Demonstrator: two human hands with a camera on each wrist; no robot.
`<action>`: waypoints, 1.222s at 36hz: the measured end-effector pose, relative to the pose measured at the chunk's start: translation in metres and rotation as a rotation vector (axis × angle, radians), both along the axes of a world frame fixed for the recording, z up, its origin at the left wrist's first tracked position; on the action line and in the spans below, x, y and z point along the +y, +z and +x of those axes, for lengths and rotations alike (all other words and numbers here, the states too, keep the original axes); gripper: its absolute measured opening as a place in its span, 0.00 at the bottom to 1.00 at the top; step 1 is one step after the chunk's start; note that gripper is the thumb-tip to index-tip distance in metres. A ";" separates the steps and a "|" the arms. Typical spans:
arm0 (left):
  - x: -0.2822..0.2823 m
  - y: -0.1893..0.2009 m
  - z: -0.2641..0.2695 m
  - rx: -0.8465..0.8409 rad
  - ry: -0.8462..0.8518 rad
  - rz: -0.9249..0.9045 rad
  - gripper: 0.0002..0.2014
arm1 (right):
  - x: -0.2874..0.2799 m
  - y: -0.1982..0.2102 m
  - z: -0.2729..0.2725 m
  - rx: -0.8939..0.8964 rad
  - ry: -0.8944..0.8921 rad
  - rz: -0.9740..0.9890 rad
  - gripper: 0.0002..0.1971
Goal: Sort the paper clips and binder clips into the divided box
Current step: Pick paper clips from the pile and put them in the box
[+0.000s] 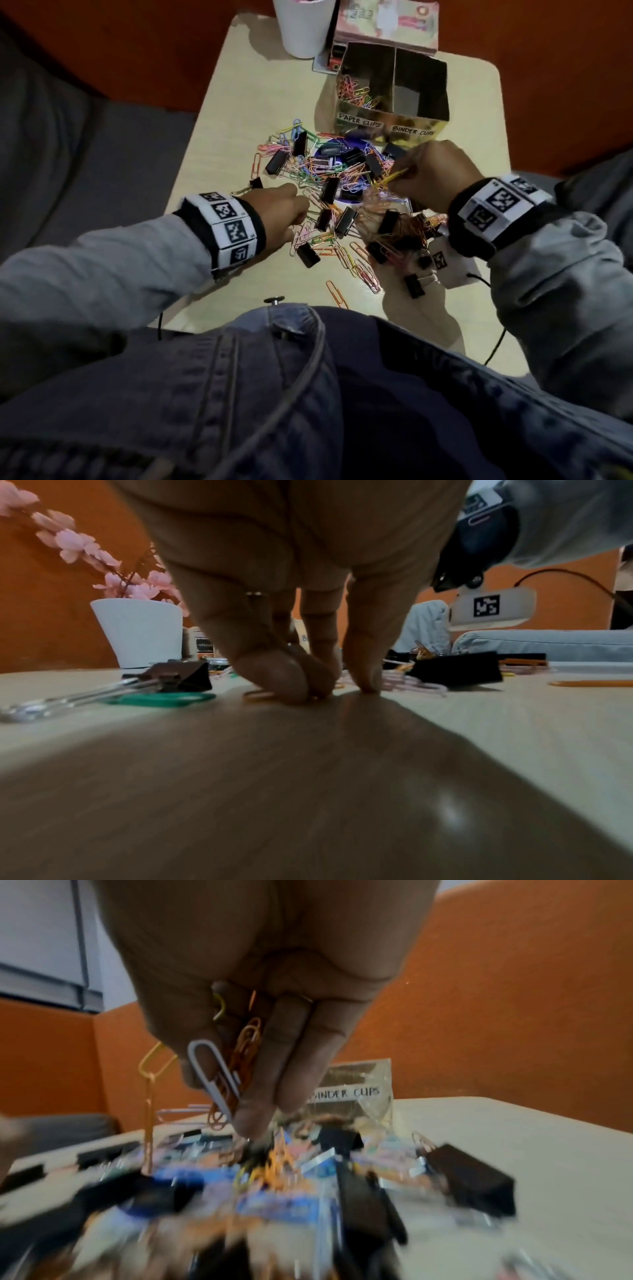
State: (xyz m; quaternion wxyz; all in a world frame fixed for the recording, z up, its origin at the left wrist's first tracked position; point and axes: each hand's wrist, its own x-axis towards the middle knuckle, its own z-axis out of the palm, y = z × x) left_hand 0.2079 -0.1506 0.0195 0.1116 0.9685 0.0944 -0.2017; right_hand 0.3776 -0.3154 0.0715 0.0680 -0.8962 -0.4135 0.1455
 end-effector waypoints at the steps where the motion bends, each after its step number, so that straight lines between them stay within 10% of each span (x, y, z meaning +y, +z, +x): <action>1: 0.000 0.000 0.003 -0.005 0.009 -0.006 0.09 | 0.002 0.007 0.003 0.003 -0.015 0.033 0.09; 11: 0.010 -0.006 0.008 -0.124 0.163 -0.133 0.16 | 0.072 0.043 0.058 -0.176 -0.100 0.227 0.11; 20: 0.021 0.000 0.036 -0.156 0.191 -0.020 0.38 | 0.126 0.018 0.082 -0.317 0.035 -0.079 0.14; 28: 0.023 -0.004 0.056 -0.091 0.089 0.054 0.31 | 0.102 0.024 0.056 -0.397 0.180 -0.015 0.13; 34: 0.022 -0.001 0.067 -0.130 0.021 0.158 0.26 | 0.064 -0.015 0.017 -0.255 0.502 -0.354 0.20; 44: 0.020 -0.001 0.069 -0.068 -0.100 0.184 0.27 | 0.021 -0.035 0.025 -0.220 0.353 -0.353 0.21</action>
